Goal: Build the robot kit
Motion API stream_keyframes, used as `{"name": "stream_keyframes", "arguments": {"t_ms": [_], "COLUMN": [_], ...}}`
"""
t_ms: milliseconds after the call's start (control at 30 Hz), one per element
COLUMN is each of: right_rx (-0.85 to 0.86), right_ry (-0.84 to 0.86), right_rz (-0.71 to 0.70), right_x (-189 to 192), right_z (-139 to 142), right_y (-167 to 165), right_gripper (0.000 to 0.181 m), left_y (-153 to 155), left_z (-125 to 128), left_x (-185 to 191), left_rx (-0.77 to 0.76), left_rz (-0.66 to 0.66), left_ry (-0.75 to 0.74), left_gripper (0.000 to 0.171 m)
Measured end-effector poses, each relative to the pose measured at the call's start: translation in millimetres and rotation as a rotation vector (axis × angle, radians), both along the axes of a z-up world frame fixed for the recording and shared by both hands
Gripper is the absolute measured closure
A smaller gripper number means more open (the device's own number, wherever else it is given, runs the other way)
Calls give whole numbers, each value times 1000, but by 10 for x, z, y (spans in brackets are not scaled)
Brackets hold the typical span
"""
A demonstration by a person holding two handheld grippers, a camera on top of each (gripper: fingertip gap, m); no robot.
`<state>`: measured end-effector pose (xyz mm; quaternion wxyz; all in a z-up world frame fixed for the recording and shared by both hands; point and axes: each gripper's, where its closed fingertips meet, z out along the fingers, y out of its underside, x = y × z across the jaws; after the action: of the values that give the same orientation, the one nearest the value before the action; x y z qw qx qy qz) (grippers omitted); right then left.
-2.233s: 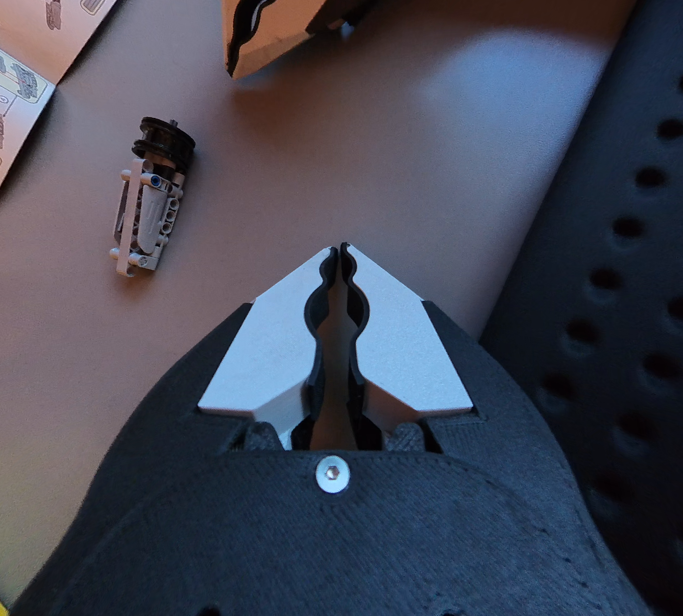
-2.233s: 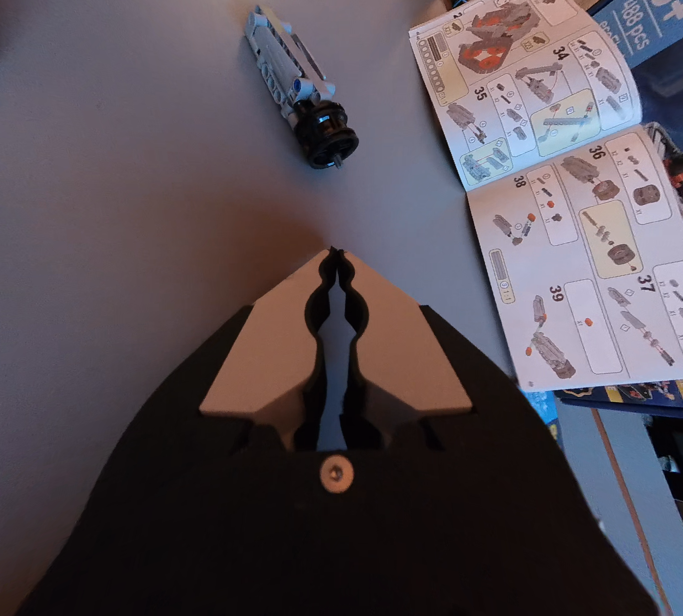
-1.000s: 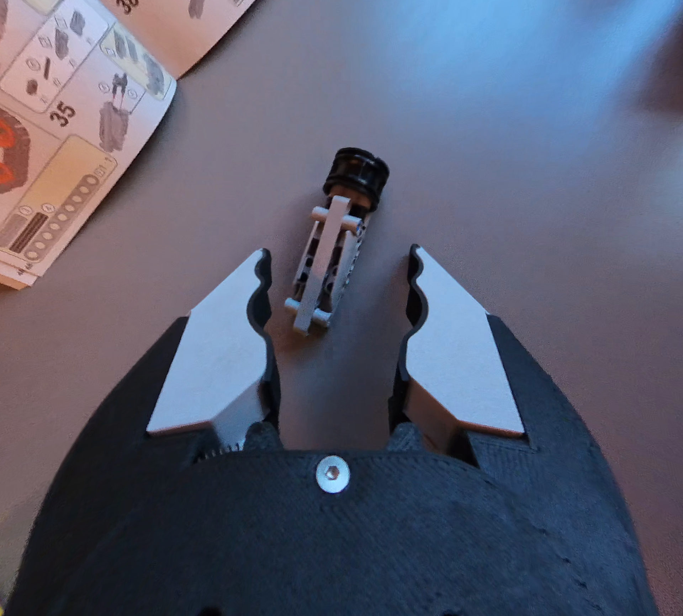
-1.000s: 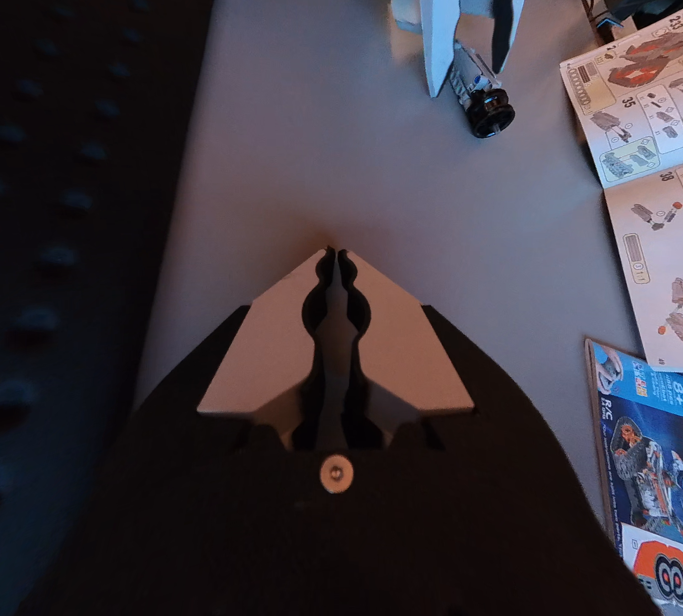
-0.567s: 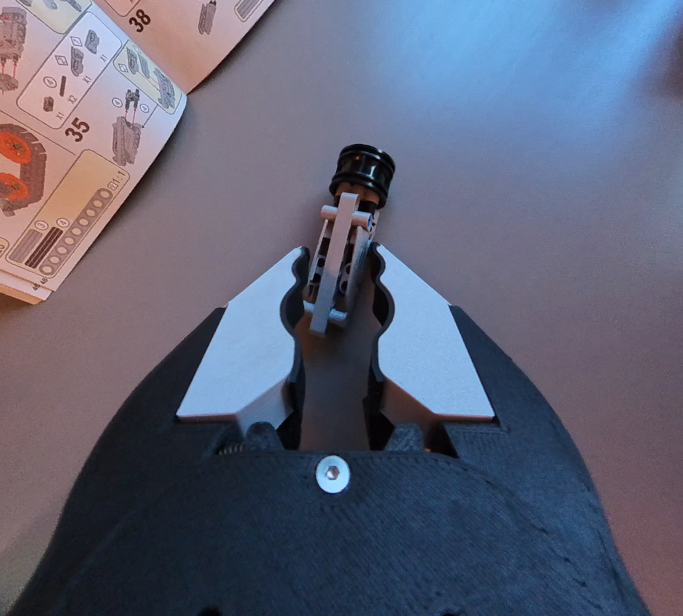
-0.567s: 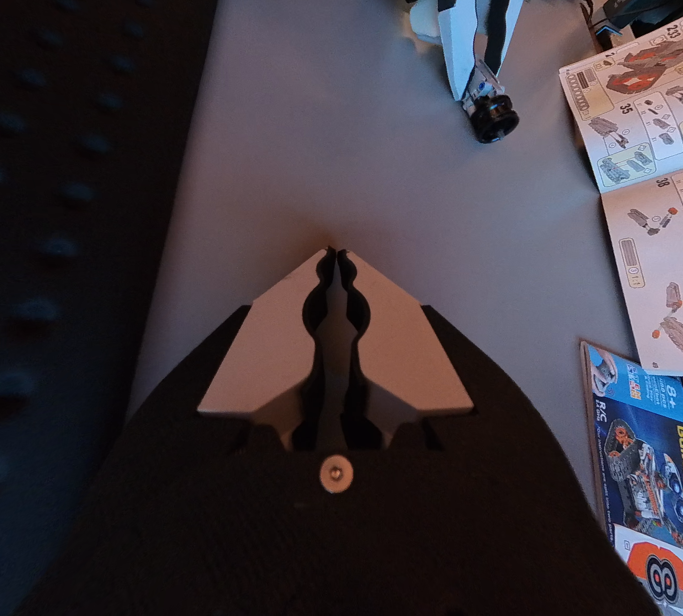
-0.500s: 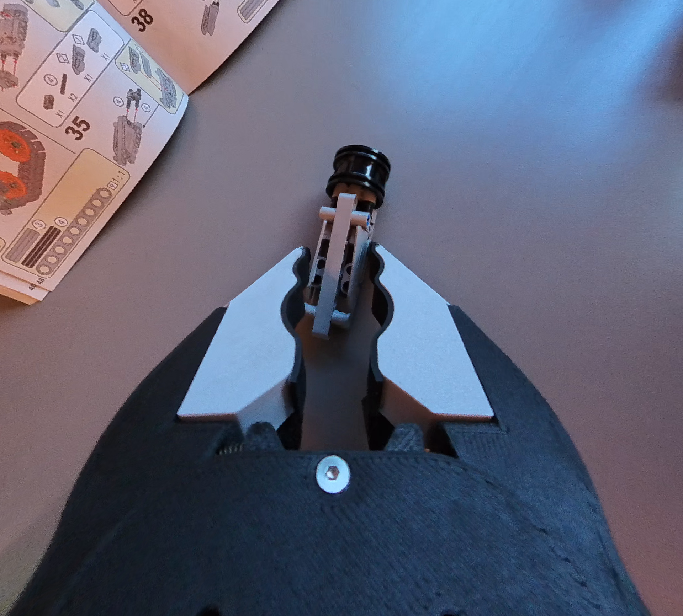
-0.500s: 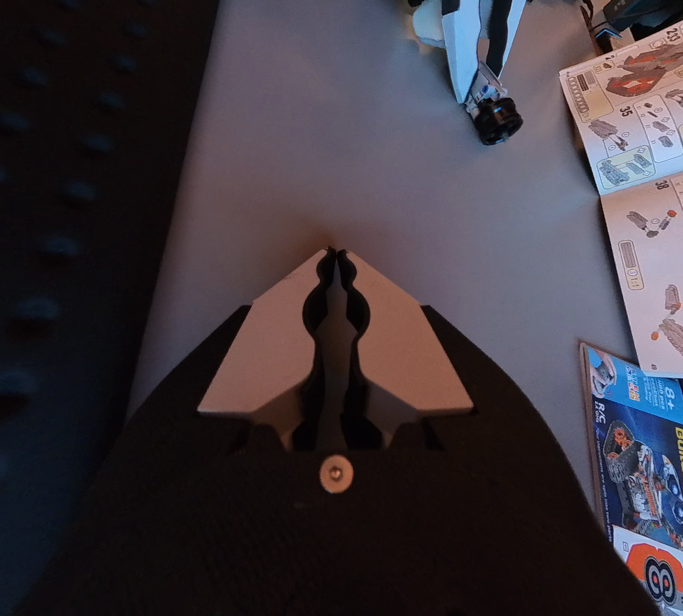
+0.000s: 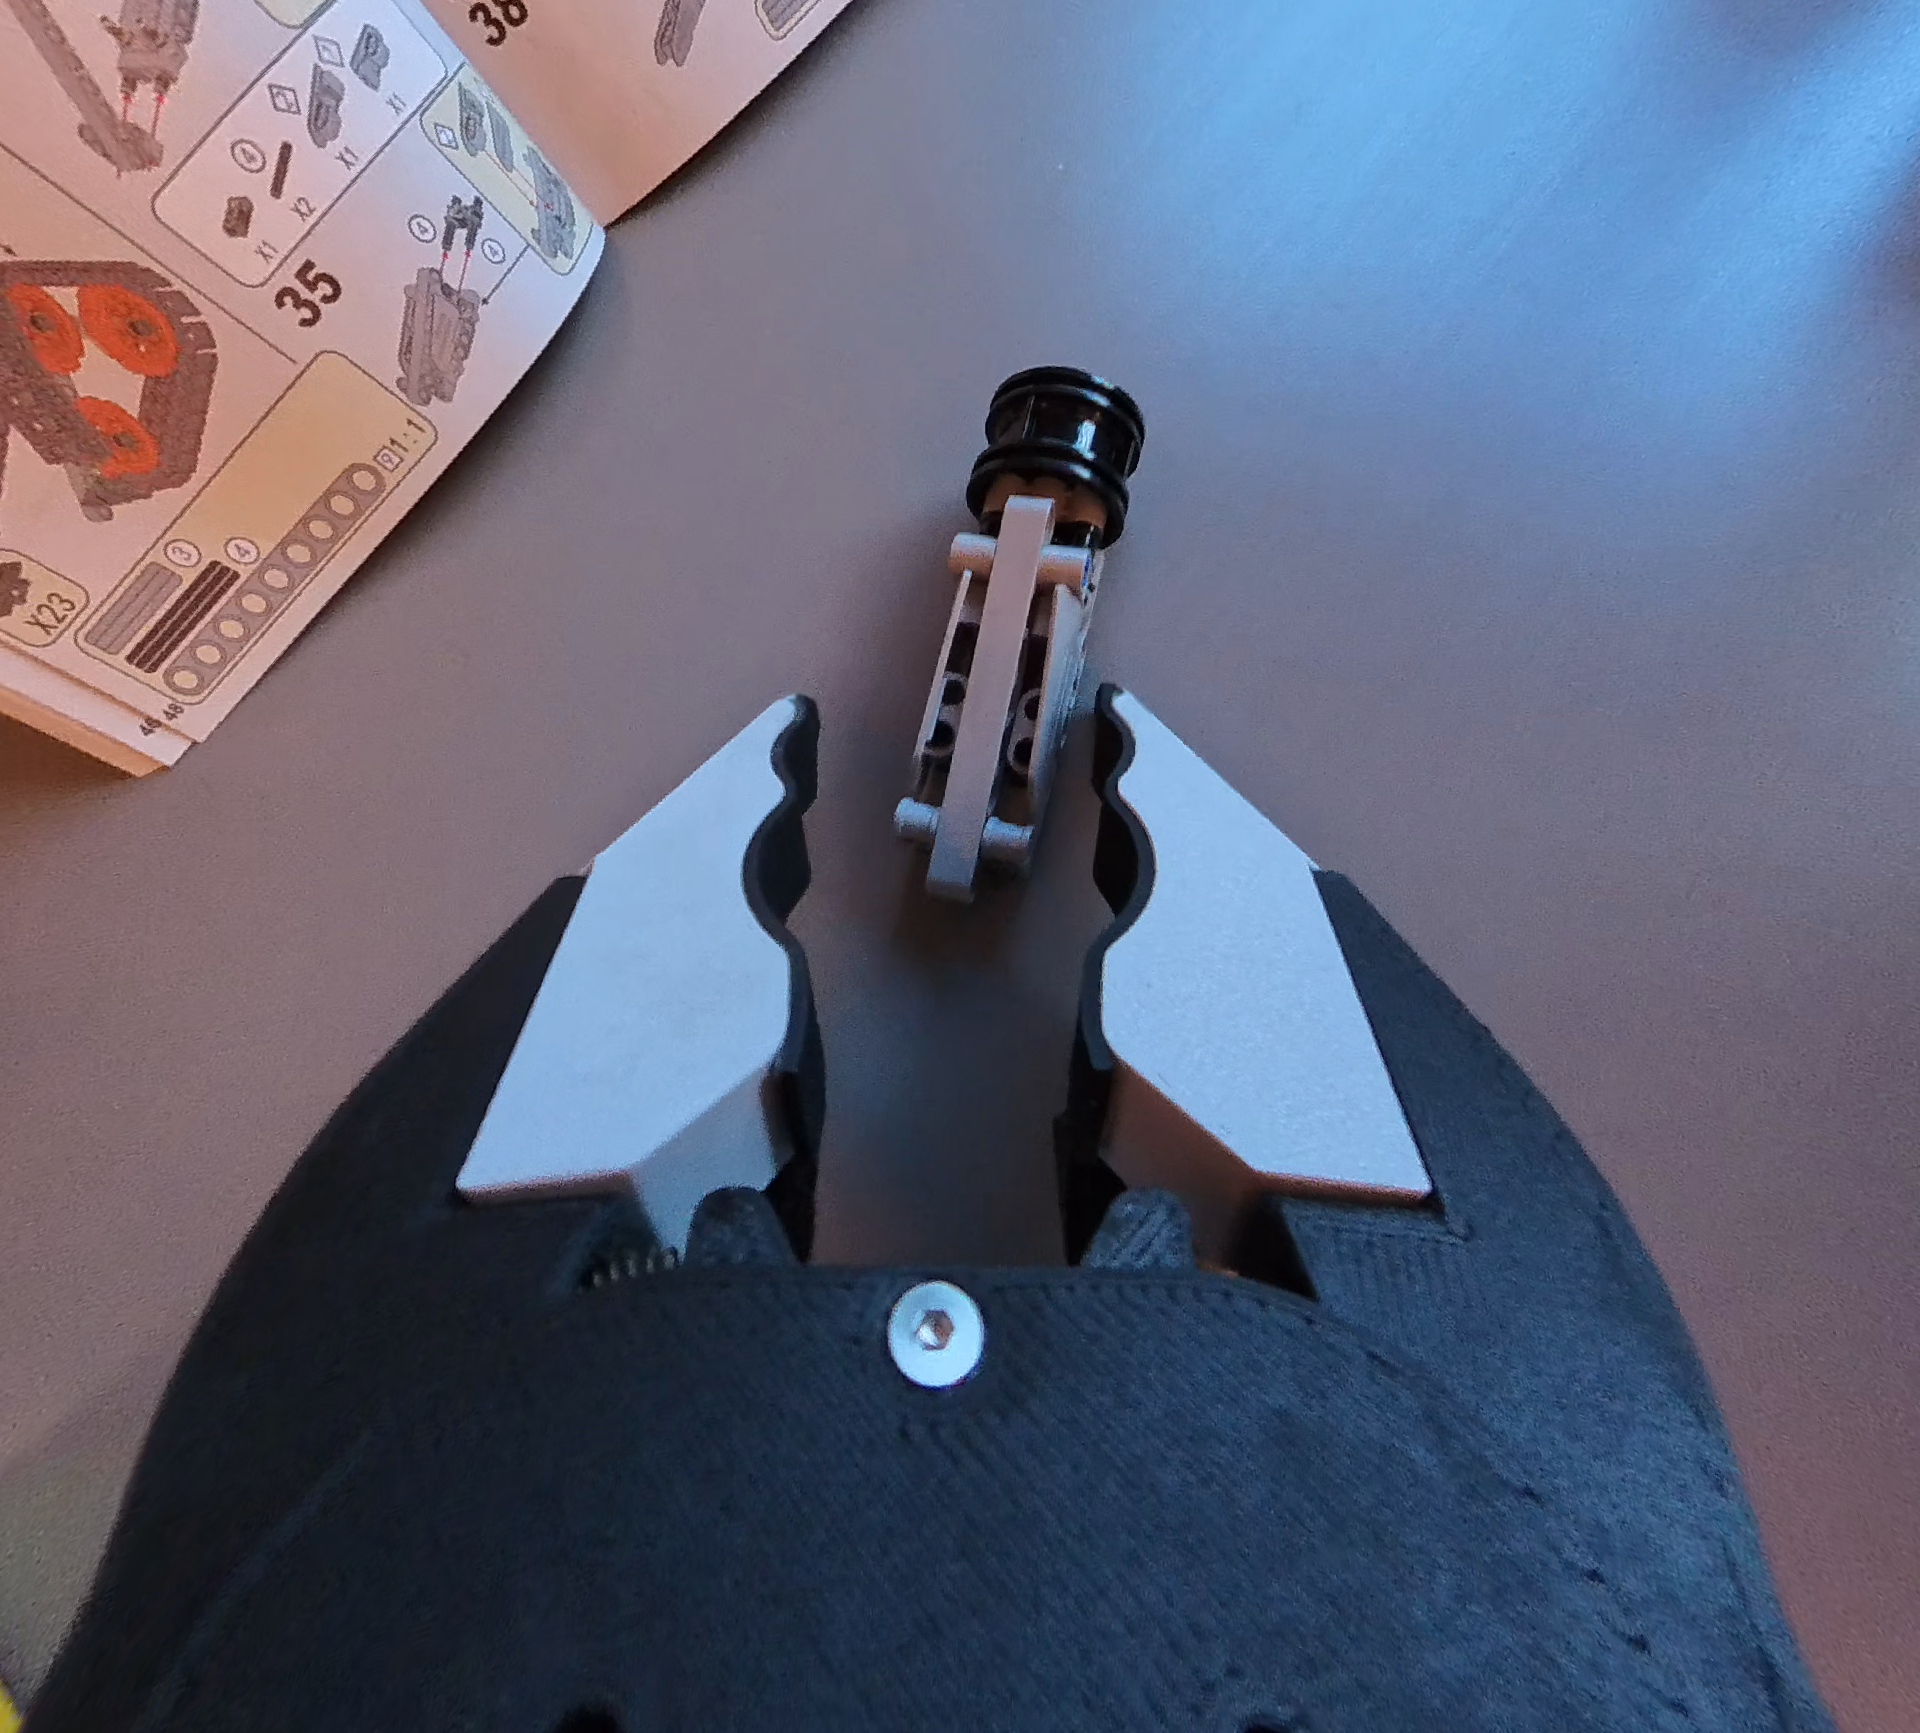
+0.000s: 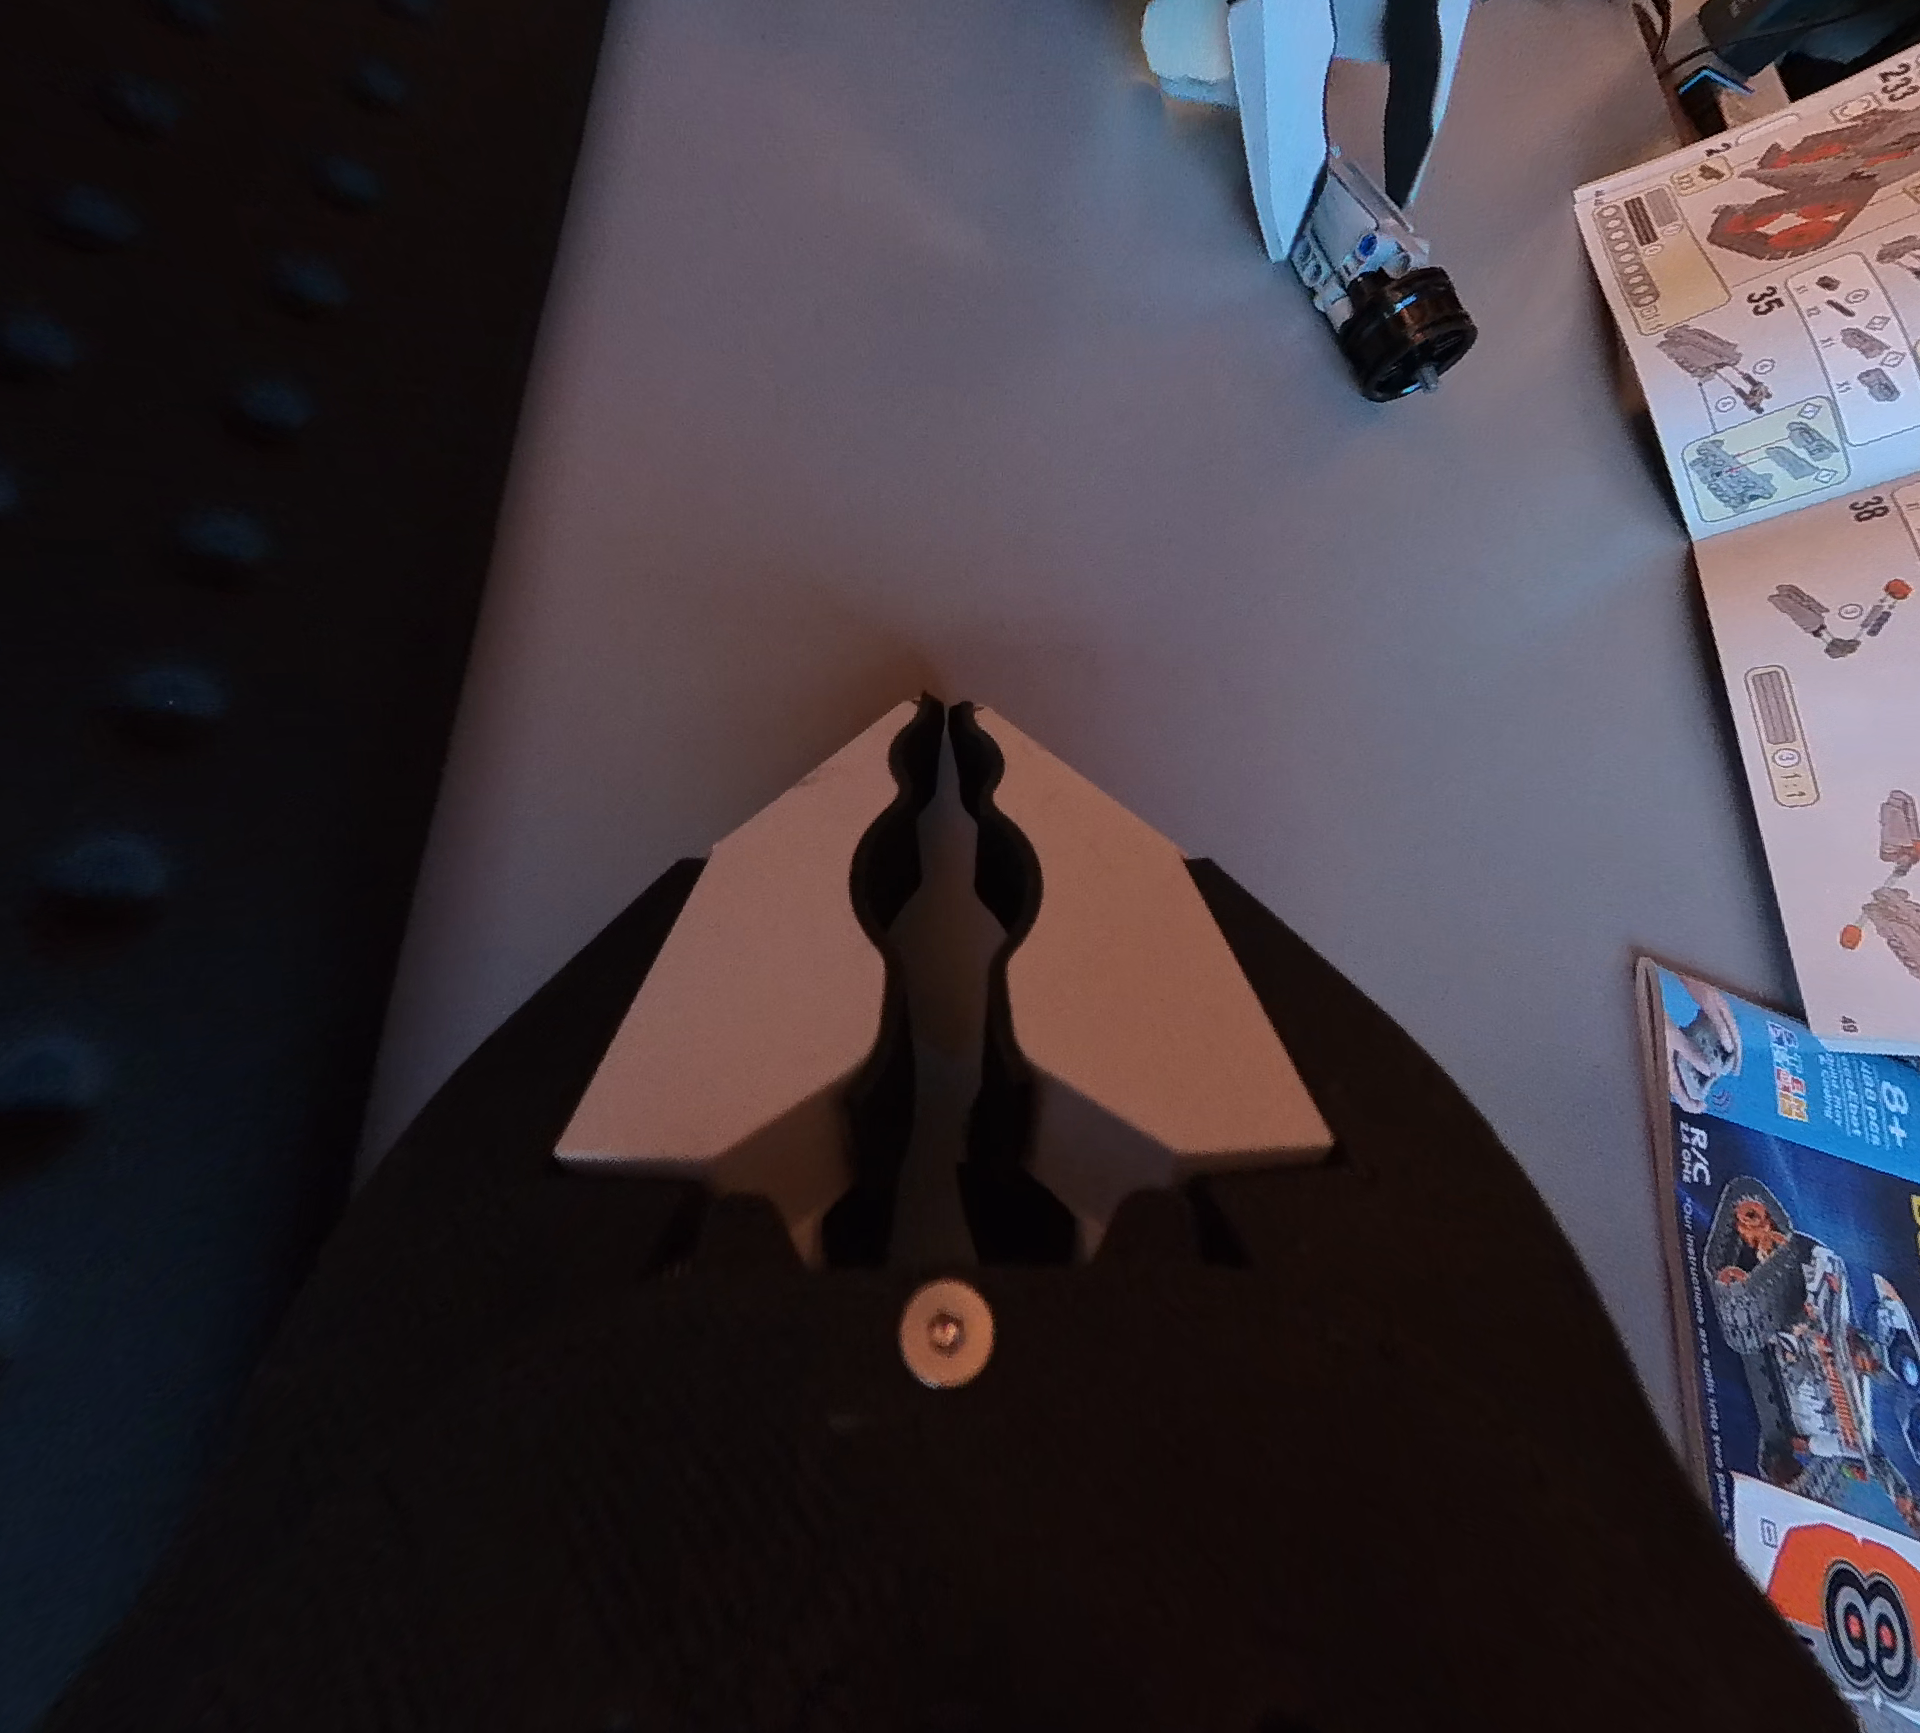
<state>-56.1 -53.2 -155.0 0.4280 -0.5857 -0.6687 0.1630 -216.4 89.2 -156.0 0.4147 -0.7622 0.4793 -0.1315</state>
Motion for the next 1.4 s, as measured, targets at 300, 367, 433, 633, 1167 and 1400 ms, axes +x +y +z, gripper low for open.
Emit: {"name": "stream_keyframes", "arguments": {"t_ms": [300, 367, 433, 633, 1167, 1400], "right_rx": [8, 20, 32, 135, 251, 293], "right_ry": [0, 0, 0, 11, -49, -76], "right_rz": [8, 19, 36, 129, 130, 142], "right_x": [14, 17, 19, 79, 169, 166], "right_z": [1, 1, 3, 21, -27, -44], "right_y": [-3, -22, -45, -74, -4, -28], "right_gripper": [181, 181, 181, 181, 181, 181], "left_y": [-42, -44, -50, -60, -102, -112], "left_z": [-3, -6, -6, -7, -20, -20], "left_x": [-180, -199, -200, -181, -155, -147], "left_rx": [-4, -12, -8, 1, -27, -18], "left_rz": [60, 76, 78, 76, 63, 55], "left_ry": [-1, -5, -8, -7, -17, -12], "left_gripper": [120, 121, 121, 126, 135, 138]}}
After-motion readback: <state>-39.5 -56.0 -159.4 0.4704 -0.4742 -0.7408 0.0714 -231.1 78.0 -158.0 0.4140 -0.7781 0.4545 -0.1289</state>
